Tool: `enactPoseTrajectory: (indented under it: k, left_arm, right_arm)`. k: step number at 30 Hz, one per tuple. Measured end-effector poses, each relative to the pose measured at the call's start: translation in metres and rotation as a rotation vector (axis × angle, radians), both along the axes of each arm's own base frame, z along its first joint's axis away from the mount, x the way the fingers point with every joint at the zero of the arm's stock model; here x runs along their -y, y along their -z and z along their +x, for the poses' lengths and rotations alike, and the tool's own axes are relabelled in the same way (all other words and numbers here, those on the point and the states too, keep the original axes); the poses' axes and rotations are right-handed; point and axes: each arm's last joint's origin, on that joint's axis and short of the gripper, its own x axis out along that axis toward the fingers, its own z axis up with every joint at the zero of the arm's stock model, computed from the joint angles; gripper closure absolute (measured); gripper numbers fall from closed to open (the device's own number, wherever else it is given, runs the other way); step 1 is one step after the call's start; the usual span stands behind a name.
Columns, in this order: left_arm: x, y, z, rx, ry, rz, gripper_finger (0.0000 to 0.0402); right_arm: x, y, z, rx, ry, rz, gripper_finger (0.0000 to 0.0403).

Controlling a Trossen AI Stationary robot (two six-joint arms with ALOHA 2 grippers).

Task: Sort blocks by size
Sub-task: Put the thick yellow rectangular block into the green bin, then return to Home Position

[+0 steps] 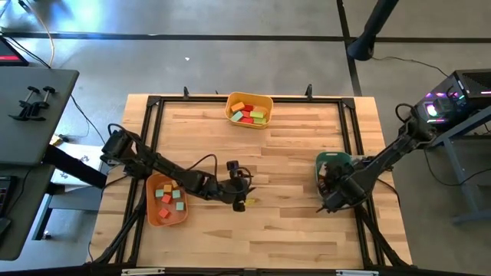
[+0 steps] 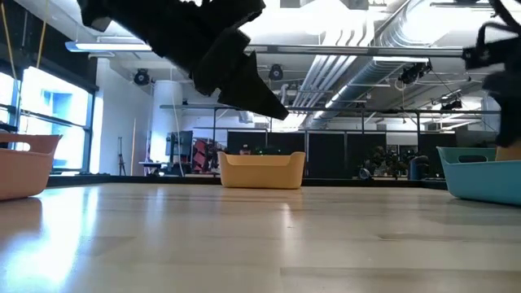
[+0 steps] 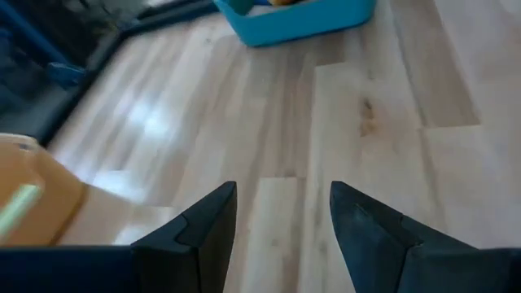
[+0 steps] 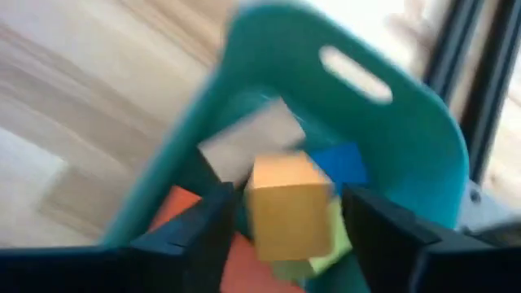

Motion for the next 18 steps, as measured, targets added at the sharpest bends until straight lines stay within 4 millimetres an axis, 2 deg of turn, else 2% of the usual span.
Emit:
enactPoseTrajectory:
  k: [4,9,13,18]
  left_arm:
    - [-0.004,0.012,-0.008,0.07,0.011,0.048,0.022]
    - [-0.014,0.027,-0.029,0.292,0.169,-0.065,0.0251]
    - [-0.029,0.027,-0.052,0.508,0.234,-0.145,0.0285]
    - [-0.049,0.017,-0.073,0.764,0.117,-0.259,0.0316]
  right_arm:
    - [-0.004,-0.009,0.004,0.12,-0.085,-0.107,0.0146]
    - [-0.013,-0.02,0.008,0.301,-0.192,-0.224,0.0136]
    - [-0.012,-0.019,0.011,0.33,-0.192,-0.239,0.0134]
    - [-0.011,-0.014,0.016,0.412,-0.236,-0.3,0.0134]
